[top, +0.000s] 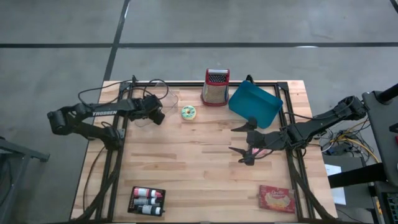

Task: Pick & Place Food Item
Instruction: Put the black donut into the transparent bin, then put the green donut into the transparent bin

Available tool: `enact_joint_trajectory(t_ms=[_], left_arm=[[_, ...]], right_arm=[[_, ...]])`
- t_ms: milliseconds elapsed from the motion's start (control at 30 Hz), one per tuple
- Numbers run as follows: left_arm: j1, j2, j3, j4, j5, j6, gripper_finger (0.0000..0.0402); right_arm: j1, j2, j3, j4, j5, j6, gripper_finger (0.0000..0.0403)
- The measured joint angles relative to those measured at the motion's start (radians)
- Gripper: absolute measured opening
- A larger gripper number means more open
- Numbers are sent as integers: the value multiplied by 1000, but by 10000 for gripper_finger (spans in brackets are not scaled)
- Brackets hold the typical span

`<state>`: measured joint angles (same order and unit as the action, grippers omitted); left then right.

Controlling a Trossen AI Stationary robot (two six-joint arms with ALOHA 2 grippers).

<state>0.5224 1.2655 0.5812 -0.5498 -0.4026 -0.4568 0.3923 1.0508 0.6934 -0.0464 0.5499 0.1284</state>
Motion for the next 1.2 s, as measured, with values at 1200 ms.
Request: enact_joint_trajectory(t_ms=[1200], left_arm=[[0,-10,0,4,-28,-7,219]], right_arm=[[0,0,0,0,0,0,349]])
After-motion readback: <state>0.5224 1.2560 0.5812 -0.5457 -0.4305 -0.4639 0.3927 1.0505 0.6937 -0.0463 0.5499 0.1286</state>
